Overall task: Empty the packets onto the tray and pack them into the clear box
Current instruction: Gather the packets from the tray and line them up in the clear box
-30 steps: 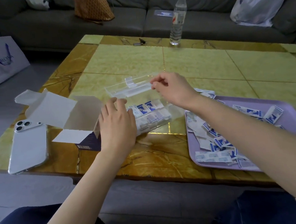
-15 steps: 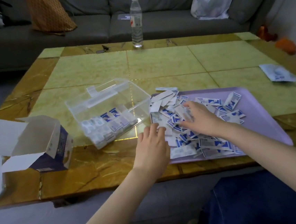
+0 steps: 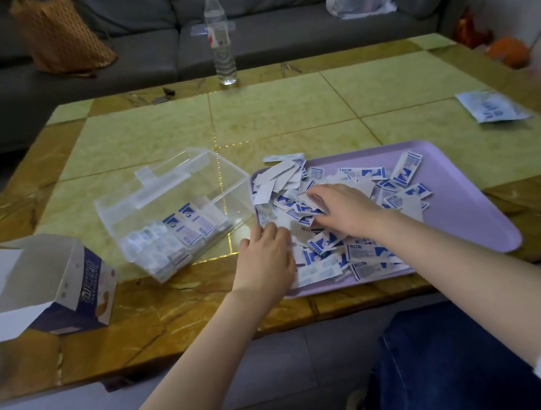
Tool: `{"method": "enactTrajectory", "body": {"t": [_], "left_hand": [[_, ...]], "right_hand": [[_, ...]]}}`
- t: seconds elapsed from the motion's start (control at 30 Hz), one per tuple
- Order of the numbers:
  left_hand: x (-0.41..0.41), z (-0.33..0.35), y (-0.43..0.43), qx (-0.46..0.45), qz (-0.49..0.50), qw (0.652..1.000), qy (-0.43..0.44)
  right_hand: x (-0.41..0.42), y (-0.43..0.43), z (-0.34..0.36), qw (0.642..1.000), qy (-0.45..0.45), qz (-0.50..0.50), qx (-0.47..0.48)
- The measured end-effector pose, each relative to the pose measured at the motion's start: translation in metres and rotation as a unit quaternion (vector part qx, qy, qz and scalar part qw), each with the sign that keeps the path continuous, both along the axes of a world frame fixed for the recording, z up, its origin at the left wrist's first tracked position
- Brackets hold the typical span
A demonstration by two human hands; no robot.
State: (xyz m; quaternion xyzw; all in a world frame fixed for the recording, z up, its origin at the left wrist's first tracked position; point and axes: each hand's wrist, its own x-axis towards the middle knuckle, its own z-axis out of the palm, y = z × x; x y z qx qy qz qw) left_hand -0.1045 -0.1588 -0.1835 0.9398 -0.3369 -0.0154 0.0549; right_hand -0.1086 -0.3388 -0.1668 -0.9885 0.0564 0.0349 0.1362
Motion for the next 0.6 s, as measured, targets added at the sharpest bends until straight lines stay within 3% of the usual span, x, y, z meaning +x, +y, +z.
{"method": "enactTrajectory", "body": {"t": [0.1,0.33,0.5,0.6], "left_hand": [[0.003,0.001,0.0,0.003,0.001,1.0,0.003],[0.008,0.007,-0.002,-0.038,0.023,0.998,0.048],[0.01,0.018,-0.006,-0.164,0.082,0.977,0.105],[0.009,0.025,-0.006,-0.24,0.082,0.964,0.08]], "right_hand": [[-0.001,-0.004,0.001,0.998,-0.048,-0.016,0.024],[-0.013,-0.011,0.015,0.997,-0.047,-0.01,0.058],[-0.021,0.002,0.03,0.98,-0.197,0.006,0.025],[-0.026,0.014,0.04,0.978,-0.206,0.031,0.032]]}}
